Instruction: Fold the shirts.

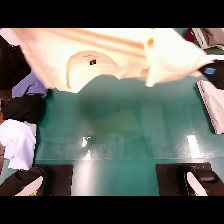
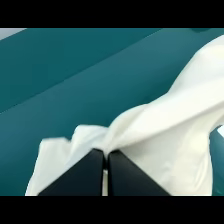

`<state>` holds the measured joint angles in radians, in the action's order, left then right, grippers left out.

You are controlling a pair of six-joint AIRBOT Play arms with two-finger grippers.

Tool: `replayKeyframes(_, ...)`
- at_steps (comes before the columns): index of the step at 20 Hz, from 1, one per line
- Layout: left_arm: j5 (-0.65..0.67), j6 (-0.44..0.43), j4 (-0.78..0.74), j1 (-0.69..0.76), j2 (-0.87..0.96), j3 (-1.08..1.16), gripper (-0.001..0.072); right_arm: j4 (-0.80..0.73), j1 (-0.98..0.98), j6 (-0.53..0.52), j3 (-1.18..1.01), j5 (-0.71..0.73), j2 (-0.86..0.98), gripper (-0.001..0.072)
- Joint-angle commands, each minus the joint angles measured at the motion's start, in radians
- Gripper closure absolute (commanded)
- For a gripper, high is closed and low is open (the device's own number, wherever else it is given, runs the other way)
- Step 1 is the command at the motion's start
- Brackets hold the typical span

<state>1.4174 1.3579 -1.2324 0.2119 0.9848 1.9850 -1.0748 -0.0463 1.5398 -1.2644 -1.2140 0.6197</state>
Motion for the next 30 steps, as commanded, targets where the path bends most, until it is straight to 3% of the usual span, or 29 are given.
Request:
replayKeyframes(1, 0.047, 0.004, 0.201, -0.001, -0.008, 0.046, 0.0682, -0.005, -0.087, 0.03, -0.045, -0.078, -0.084, 0.0698)
replayKeyframes(3, 0.058, 0.003, 0.279, -0.001, 0.017, 0.001, 0.0682, 0.042, -0.104, 0.031, -0.064, -0.119, -0.071, 0.0698)
replayKeyframes(6, 0.121, 0.004, 0.261, -0.001, 0.07, -0.135, 0.0682, 0.159, -0.093, 0.048, -0.073, -0.248, 0.011, 0.0698)
replayKeyframes(10, 0.109, -0.035, 0.26, -0.001, 0.183, -0.391, 0.0682, 0.155, 0.029, 0.058, -0.038, -0.319, 0.181, 0.0697)
replayKeyframes(13, 0.042, -0.084, 0.259, -0.001, 0.327, -0.518, 0.0681, 0.156, 0.117, 0.024, 0.074, -0.203, 0.306, 0.0697)
replayKeyframes(18, -0.062, -0.083, 0.265, -0.001, 0.573, -0.536, 0.0681, 0.159, 0.139, -0.053, 0.206, 0.151, 0.52, 0.0697)
replayKeyframes(22, -0.216, -0.082, 0.264, -0.001, 0.606, -0.53, 0.068, 0.159, 0.09, -0.057, 0.143, 0.208, 0.678, 0.0697)
replayKeyframes(23, -0.221, -0.083, 0.257, -0.003, 0.606, -0.518, 0.0609, 0.159, 0.074, -0.057, 0.119, 0.208, 0.705, 0.0697)
replayKeyframes(24, -0.205, -0.082, 0.255, -0.013, 0.605, -0.497, 0.0287, 0.159, 0.059, -0.057, 0.09, 0.194, 0.727, 0.0688)
replayKeyframes(25, -0.169, -0.077, 0.254, -0.031, 0.605, -0.474, 0.0145, 0.159, 0.04, -0.057, 0.06, 0.171, 0.744, 0.047)
replayKeyframes(26, -0.115, -0.074, 0.253, -0.053, 0.605, -0.446, 0.0145, 0.159, 0.021, -0.057, 0.033, 0.141, 0.752, 0.013)
replayKeyframes(27, -0.06, -0.074, 0.254, -0.08, 0.605, -0.427, 0.0167, 0.158, -0.002, -0.062, 0.006, 0.104, 0.754, 0.0019)
replayKeyframes(30, 0.103, -0.063, 0.25, -0.143, 0.6, -0.423, 0.0164, 0.156, -0.072, -0.096, -0.027, 0.013, 0.716, 0.0033)
